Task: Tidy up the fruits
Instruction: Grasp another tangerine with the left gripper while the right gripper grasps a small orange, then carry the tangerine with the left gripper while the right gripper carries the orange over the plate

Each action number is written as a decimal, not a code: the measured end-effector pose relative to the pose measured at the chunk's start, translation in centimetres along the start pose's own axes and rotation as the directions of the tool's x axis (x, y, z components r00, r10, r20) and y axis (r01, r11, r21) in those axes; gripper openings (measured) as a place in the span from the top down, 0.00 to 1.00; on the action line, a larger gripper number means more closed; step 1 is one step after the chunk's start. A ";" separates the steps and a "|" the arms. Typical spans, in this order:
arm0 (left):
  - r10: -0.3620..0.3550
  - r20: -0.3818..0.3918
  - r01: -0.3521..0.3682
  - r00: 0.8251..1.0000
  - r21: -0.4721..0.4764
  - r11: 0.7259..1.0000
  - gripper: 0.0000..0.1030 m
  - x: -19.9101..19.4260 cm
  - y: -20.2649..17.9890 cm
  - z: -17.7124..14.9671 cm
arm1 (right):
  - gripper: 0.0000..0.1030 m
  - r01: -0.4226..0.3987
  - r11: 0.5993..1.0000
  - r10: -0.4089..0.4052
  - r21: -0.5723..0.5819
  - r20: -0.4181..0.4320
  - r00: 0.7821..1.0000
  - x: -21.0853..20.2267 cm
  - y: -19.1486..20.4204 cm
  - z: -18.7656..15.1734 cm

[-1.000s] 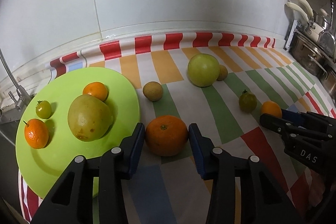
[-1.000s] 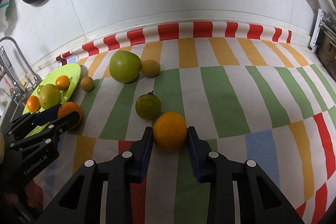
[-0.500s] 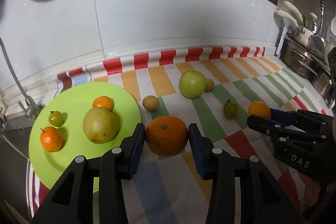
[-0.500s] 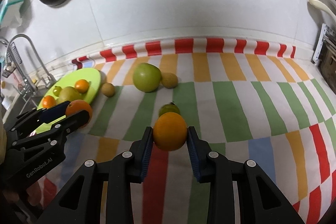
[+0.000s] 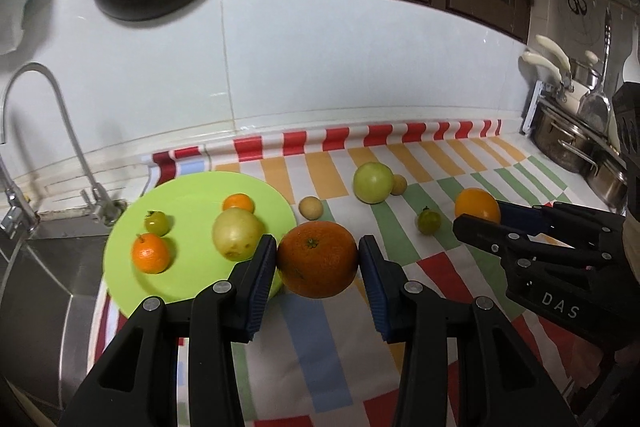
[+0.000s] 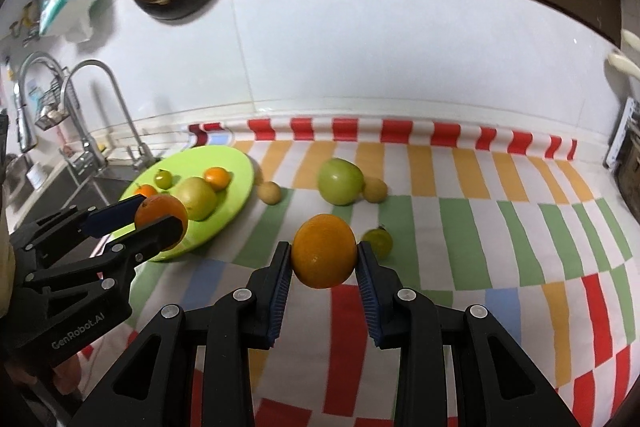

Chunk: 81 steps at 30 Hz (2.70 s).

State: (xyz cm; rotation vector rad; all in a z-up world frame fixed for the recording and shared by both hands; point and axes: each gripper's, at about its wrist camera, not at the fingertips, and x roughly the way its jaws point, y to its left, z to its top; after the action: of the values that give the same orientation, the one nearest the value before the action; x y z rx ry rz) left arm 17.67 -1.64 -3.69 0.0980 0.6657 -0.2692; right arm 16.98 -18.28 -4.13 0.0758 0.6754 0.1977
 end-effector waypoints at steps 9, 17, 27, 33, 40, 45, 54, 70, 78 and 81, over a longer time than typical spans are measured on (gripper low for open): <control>0.062 0.050 -0.060 0.997 -0.046 0.997 0.59 -3.6 1.6 -0.5 | 0.67 -0.057 0.997 0.059 -0.058 0.030 0.998 -1.5 2.6 0.6; 0.107 0.072 -0.101 0.992 -0.077 0.992 0.59 -5.9 3.4 -0.9 | 0.67 -0.084 0.991 0.091 -0.101 0.058 0.994 -2.8 5.1 0.9; 0.138 0.063 -0.130 0.988 -0.108 0.986 0.59 -7.0 6.3 -1.1 | 0.67 -0.126 0.981 0.140 -0.146 0.090 0.986 -2.8 8.7 1.9; 0.172 0.071 -0.164 0.983 -0.103 0.981 0.59 -6.8 8.3 -0.6 | 0.67 -0.168 0.972 0.184 -0.161 0.087 0.979 -1.6 10.8 2.9; 0.183 0.075 -0.174 0.980 -0.112 0.978 0.59 -5.5 10.4 0.5 | 0.67 -0.205 0.962 0.220 -0.179 0.067 0.973 1.0 12.5 4.7; 0.174 0.069 -0.166 0.982 -0.111 0.980 0.59 -3.4 11.6 1.5 | 0.67 -0.214 0.957 0.228 -0.196 0.054 0.972 3.4 13.2 6.4; 0.129 0.026 -0.126 0.991 -0.099 0.987 0.59 2.3 13.3 3.4 | 0.67 -0.224 0.955 0.227 -0.195 -0.005 0.974 9.0 13.5 8.9; 0.059 -0.119 -0.067 0.991 -0.064 0.996 0.59 11.0 15.8 4.0 | 0.67 -0.244 0.953 0.214 -0.182 -0.168 0.962 18.7 13.0 9.9; 0.044 -0.172 -0.059 0.984 -0.084 0.995 0.59 12.9 16.4 3.3 | 0.67 -0.238 0.960 0.206 -0.146 -0.208 0.956 20.8 12.3 9.4; 0.045 -0.163 -0.058 0.986 -0.078 0.995 0.52 12.7 16.4 3.6 | 0.67 -0.242 0.959 0.207 -0.147 -0.217 0.954 21.0 12.3 9.4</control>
State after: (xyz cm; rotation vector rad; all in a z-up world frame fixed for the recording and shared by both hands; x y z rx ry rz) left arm 33.89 10.72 -8.71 0.0577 0.8330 -0.1845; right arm 36.93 -2.00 -8.07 -0.0343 0.8478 0.4882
